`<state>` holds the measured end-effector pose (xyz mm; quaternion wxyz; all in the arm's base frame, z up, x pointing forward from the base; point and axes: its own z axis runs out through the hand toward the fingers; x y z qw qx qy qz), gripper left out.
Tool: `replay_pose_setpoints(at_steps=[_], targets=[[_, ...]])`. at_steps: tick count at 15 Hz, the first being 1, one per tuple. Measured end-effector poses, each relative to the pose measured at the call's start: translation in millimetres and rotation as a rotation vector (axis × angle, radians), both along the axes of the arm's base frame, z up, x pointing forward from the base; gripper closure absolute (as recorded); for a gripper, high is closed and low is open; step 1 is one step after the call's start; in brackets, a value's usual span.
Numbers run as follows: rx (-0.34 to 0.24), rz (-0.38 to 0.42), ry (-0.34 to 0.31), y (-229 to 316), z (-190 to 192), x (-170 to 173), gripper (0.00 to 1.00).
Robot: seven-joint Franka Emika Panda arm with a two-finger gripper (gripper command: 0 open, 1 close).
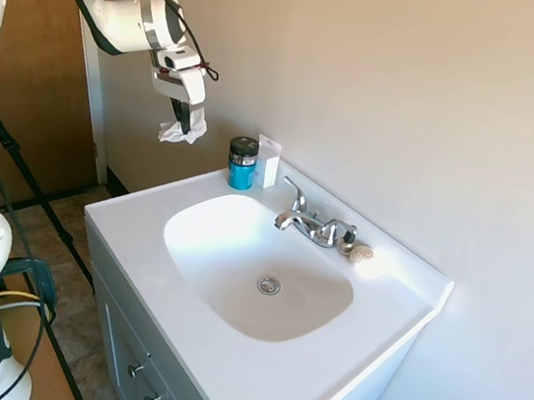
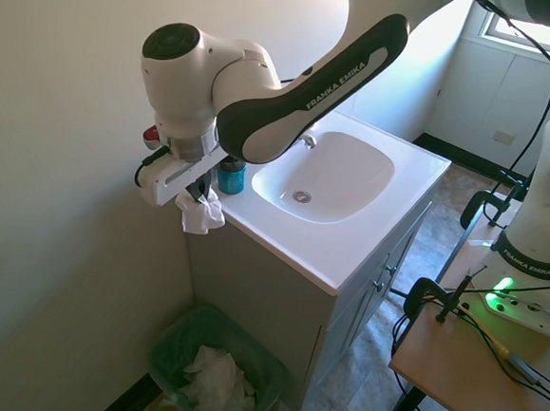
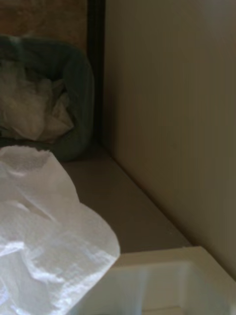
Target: Throw the tissue in the trash bin
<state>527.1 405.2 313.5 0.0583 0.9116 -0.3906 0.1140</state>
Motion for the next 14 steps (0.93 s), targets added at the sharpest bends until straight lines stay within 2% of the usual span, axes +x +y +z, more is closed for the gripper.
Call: replay_pose_setpoints(at_steps=[2,3,8,14], targets=[[0.0,0.011,0.041,2,-10,-2,1.0],[-0.006,0.017,0.058,4,-16,-5,0.0],[-0.011,0.028,0.087,8,-26,-10,0.0],[-0.006,0.025,0.079,11,-20,-6,0.0]])
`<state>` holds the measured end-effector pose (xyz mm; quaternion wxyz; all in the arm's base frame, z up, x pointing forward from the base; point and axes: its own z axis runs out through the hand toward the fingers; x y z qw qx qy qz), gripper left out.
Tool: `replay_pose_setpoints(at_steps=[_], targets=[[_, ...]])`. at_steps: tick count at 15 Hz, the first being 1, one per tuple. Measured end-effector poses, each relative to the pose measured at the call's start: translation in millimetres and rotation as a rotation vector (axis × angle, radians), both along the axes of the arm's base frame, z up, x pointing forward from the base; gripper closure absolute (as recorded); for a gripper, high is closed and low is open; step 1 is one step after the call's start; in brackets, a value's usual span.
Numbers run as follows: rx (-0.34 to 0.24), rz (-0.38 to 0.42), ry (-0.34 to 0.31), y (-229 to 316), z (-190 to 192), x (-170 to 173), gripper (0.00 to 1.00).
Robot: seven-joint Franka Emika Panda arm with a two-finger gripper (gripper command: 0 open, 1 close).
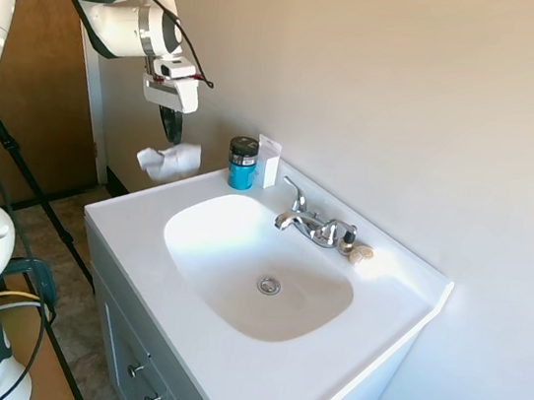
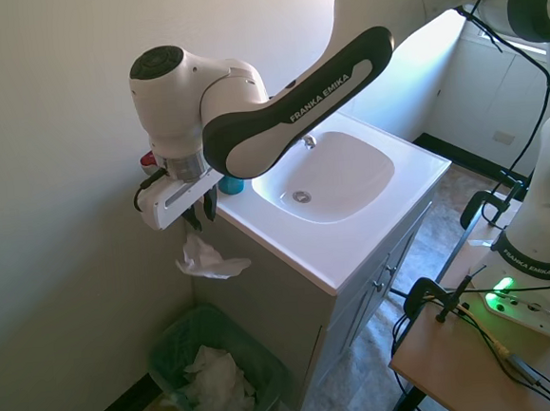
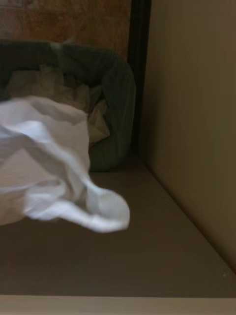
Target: Throw the tissue in the trash bin
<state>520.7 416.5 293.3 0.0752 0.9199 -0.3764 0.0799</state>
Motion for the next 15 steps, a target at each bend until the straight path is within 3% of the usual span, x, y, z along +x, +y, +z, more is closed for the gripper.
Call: replay_pose_setpoints(at_steps=[8,15], targets=[[0.042,-0.042,-0.039,-3,27,21,0.0],[0.053,-0.112,-0.141,-82,108,27,0.0]])
